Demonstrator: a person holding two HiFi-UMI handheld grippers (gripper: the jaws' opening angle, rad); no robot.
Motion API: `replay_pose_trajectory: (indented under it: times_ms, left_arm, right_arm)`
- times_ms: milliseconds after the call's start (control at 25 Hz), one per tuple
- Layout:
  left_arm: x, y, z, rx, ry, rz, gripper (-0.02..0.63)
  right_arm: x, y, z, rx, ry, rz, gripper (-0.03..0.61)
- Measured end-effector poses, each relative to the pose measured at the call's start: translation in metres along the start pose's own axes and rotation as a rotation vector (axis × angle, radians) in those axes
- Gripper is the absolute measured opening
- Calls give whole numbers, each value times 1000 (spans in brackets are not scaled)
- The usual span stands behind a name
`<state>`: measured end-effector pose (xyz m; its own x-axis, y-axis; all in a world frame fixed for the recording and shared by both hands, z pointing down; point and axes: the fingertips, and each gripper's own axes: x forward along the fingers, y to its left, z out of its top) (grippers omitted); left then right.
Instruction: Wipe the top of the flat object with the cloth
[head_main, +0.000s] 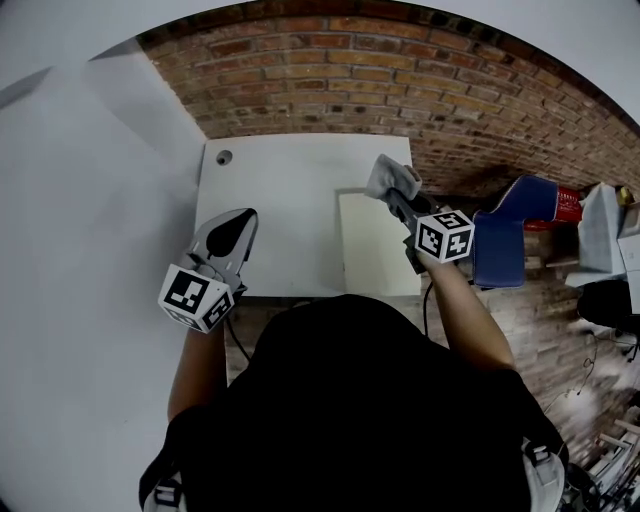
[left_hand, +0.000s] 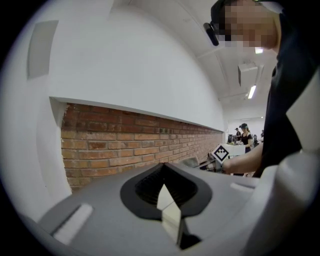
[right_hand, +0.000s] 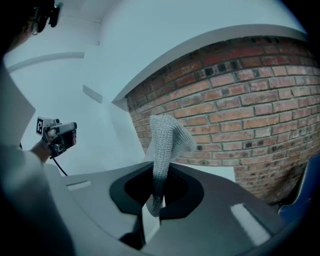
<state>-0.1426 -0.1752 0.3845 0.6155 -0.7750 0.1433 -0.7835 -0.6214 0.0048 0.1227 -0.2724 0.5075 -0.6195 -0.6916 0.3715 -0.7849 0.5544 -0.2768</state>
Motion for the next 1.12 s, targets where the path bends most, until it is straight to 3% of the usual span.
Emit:
replay_pose_trajectory:
  times_ms: [760,1120]
  left_arm:
    - [-22,19,-23,-36,45,42,2]
    - [-22,29,-23,-35,63,67,2]
  right_arm:
    - [97,9,-120,104,303,130,11]
    - [124,3,-148,118,387,162,11]
